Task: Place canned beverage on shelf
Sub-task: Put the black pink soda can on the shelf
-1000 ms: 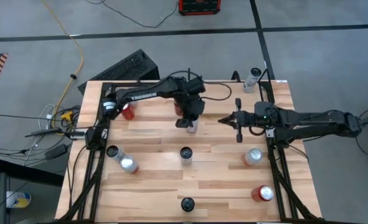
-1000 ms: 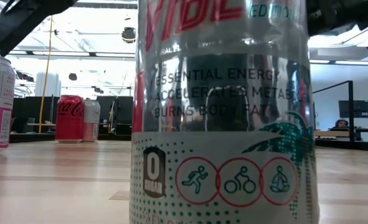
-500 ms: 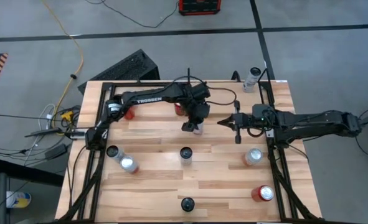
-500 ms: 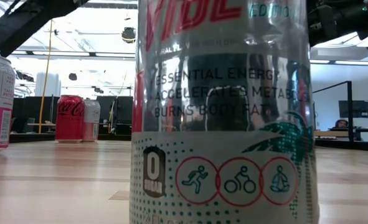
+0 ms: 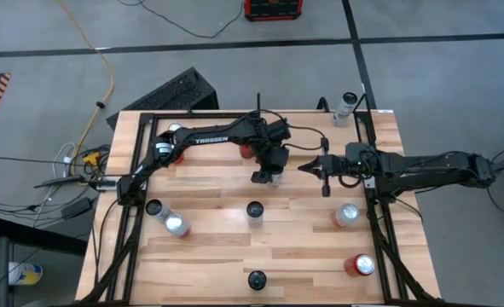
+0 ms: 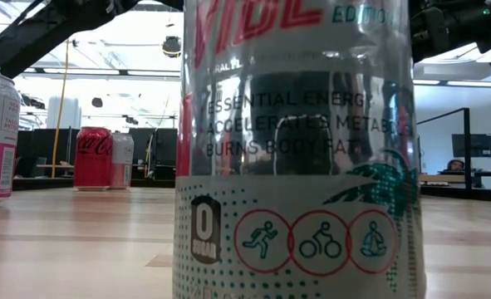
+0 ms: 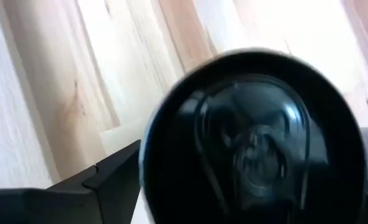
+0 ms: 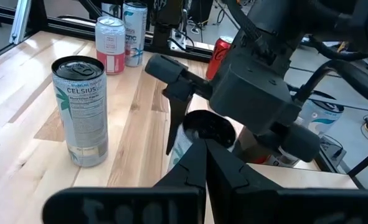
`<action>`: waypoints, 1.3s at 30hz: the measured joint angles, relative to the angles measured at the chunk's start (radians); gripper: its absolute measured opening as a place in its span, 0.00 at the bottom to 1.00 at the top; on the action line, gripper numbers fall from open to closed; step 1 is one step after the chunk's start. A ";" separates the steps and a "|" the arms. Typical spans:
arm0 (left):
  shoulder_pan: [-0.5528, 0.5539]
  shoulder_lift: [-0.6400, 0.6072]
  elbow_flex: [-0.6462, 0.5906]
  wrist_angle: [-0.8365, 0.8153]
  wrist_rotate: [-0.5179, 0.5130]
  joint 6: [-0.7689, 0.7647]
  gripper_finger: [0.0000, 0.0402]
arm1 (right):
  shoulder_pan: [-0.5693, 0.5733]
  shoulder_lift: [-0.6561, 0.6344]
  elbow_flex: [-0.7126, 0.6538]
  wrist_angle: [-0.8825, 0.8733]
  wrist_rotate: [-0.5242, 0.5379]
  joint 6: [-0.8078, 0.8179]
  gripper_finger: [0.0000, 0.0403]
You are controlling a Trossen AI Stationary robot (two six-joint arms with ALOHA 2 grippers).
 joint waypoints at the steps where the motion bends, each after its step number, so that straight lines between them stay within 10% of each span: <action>1: 0.000 -0.001 0.000 -0.001 -0.003 0.000 0.74 | 0.000 0.000 0.000 -0.001 0.000 0.000 0.07; 22: 0.008 -0.154 0.000 -0.089 -0.110 -0.024 0.75 | 0.000 0.000 0.001 -0.001 -0.001 -0.002 0.07; 39: 0.057 -0.636 -0.093 -0.339 -0.188 -0.189 0.75 | 0.000 0.005 0.001 0.070 -0.002 0.136 0.07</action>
